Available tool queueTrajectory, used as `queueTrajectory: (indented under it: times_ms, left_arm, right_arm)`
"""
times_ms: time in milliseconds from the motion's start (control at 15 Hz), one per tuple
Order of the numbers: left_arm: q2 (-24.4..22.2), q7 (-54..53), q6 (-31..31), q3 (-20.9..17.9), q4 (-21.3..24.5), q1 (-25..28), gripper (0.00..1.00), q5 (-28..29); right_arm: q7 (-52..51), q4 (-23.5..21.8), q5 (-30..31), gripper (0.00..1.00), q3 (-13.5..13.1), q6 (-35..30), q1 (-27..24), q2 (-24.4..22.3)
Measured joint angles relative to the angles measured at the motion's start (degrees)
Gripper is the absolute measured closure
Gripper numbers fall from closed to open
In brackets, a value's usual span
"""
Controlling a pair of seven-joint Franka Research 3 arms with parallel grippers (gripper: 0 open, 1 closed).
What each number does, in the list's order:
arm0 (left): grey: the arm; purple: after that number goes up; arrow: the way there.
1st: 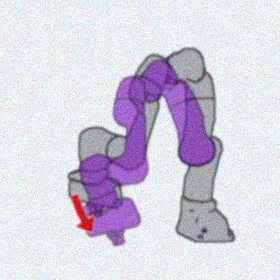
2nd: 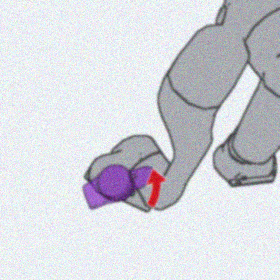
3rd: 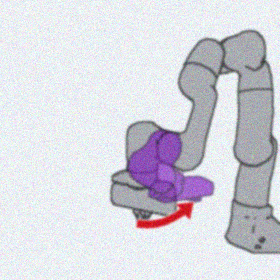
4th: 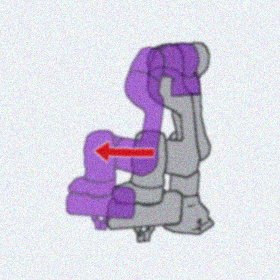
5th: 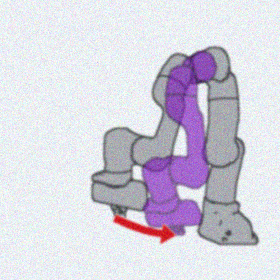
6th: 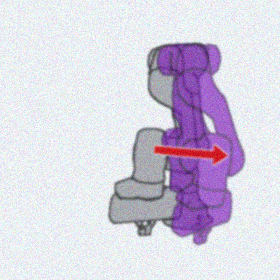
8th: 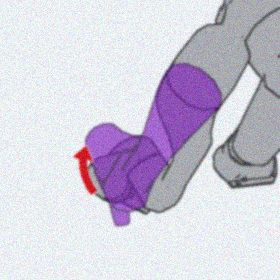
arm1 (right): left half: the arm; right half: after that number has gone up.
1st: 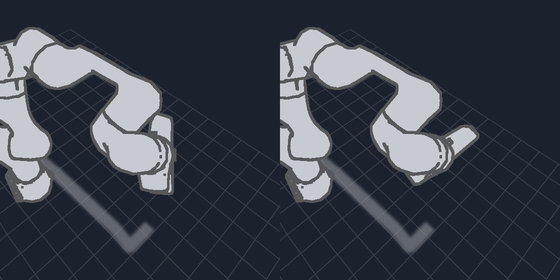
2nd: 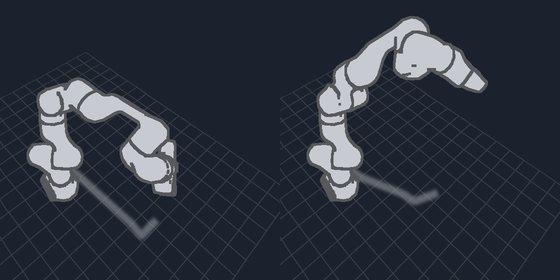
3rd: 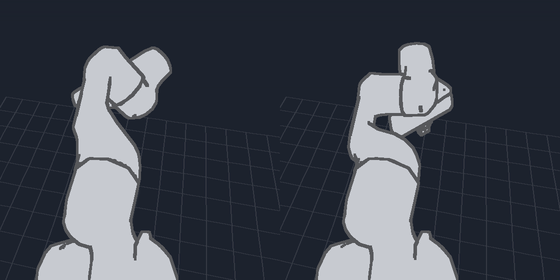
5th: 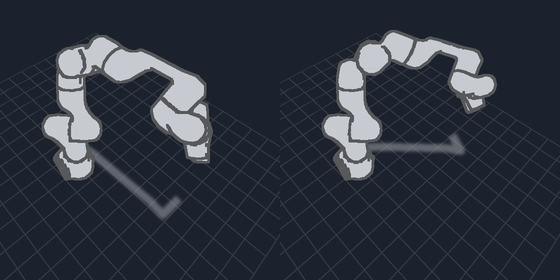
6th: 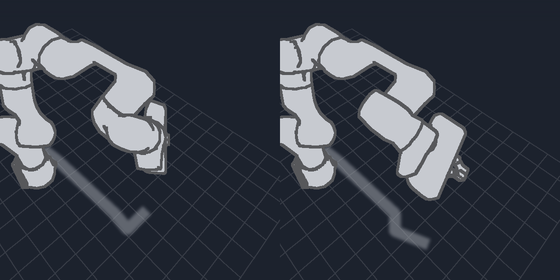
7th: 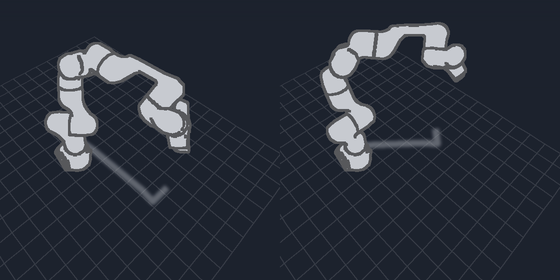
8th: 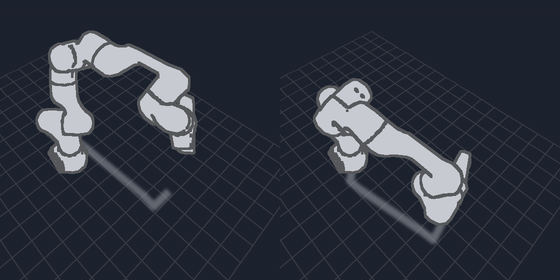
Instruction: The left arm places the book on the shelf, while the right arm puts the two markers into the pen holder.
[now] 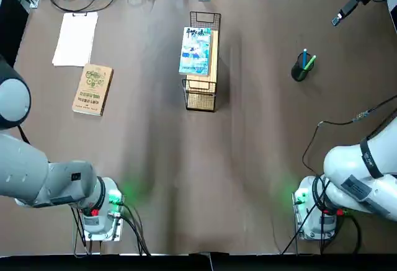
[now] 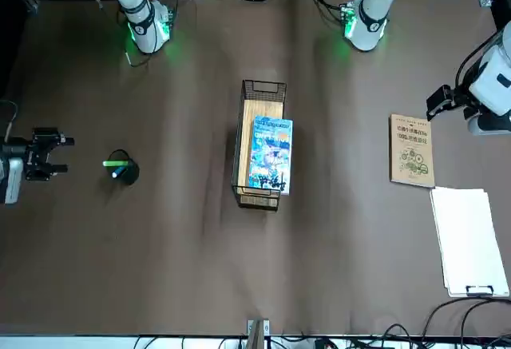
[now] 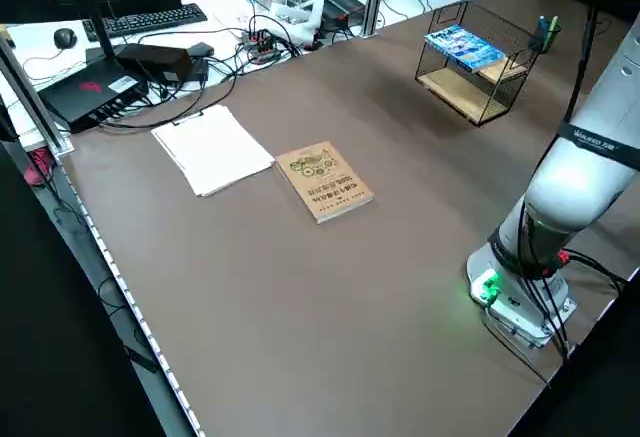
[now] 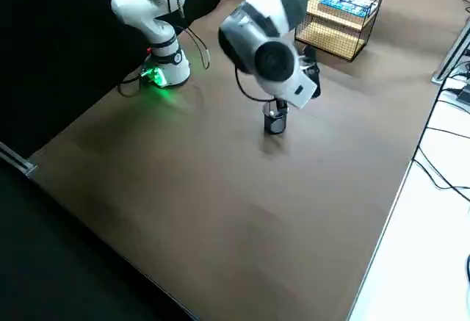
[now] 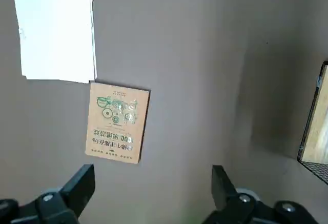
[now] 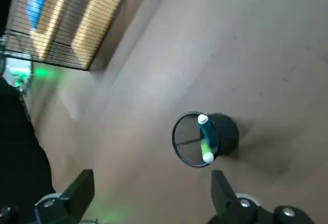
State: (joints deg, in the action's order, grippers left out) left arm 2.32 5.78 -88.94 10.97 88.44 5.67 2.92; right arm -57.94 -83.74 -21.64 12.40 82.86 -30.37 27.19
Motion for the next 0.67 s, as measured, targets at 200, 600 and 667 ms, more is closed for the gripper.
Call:
queueTrajectory:
  times_ms: [200, 600, 667]
  left_arm:
    - [0.0, 0.0, 0.0, 0.0, 0.0, 0.1, 0.00, 0.0]
    - [0.0, 0.0, 0.0, -0.1, 0.0, 0.2, 0.00, 0.0]
    - [0.0, 0.0, 0.0, -0.1, -0.1, 0.2, 0.00, 0.0]
  right_arm:
    - [6.6, 0.3, 6.1, 0.00, 0.0, 0.0, 3.1, -1.7]
    - [22.0, 0.6, 14.2, 0.00, 0.0, -0.1, 10.2, -7.1]
    - [25.3, 0.6, 14.3, 0.00, -0.5, -0.1, 12.2, -7.8]
